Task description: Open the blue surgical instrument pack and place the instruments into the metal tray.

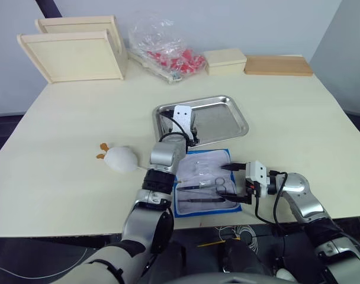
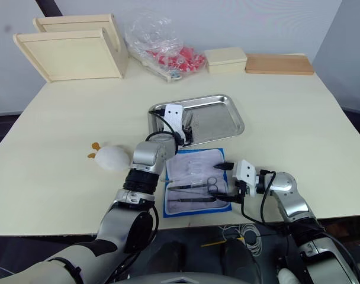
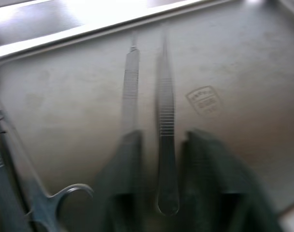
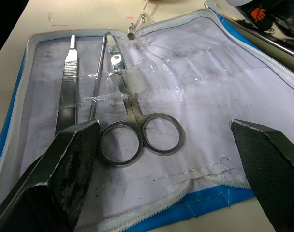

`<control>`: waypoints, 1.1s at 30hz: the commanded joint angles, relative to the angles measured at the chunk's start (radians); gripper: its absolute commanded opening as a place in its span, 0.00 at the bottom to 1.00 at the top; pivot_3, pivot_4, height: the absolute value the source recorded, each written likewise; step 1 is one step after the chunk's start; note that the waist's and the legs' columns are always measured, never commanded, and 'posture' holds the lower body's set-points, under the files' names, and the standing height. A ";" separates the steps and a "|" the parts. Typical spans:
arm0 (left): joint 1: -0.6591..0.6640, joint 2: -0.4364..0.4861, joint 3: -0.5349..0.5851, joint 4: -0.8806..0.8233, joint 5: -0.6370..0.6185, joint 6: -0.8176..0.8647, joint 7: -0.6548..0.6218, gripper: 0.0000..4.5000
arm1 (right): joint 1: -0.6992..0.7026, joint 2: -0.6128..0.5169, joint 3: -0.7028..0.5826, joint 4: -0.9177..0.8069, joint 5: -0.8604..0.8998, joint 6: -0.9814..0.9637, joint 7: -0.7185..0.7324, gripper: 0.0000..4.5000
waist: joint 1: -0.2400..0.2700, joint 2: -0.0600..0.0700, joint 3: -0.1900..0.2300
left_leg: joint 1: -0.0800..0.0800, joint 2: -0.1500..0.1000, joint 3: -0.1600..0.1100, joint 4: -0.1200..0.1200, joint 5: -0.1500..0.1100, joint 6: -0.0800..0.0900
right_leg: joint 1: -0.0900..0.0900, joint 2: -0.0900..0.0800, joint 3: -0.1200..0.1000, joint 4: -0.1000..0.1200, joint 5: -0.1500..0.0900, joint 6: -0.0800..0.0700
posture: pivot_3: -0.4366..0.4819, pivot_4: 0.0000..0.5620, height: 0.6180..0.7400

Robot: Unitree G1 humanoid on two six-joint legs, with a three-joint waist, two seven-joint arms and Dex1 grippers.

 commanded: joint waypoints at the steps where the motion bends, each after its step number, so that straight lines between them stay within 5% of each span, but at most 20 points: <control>1: -0.009 -0.003 0.012 -0.018 -0.001 -0.002 0.014 0.55 | 0.051 -0.011 0.046 0.102 -0.087 0.034 -0.019 1.00 | 0.000 0.000 0.000 | 0.000 0.000 0.000 0.000 0.000 0.000 | 0.000 0.000 0.000 0.000 0.000 0.000 | 0.48 0.27 1.00; 17: 0.006 0.024 -0.015 -0.174 -0.047 -0.107 -0.135 0.55 | 0.054 -0.010 0.044 0.097 -0.087 0.033 -0.024 1.00 | 0.000 0.000 0.000 | 0.000 0.000 0.000 0.000 0.000 0.000 | 0.000 0.000 0.000 0.000 0.000 0.000 | 0.48 0.27 1.00; 33: 0.236 0.431 -0.039 -0.534 -0.257 -0.159 -0.745 0.55 | 0.056 -0.006 0.040 0.099 -0.086 0.031 -0.027 1.00 | 0.000 0.000 0.000 | 0.000 0.001 0.000 0.000 0.000 0.000 | 0.000 0.000 0.000 0.000 0.000 -0.001 | 0.48 0.27 1.00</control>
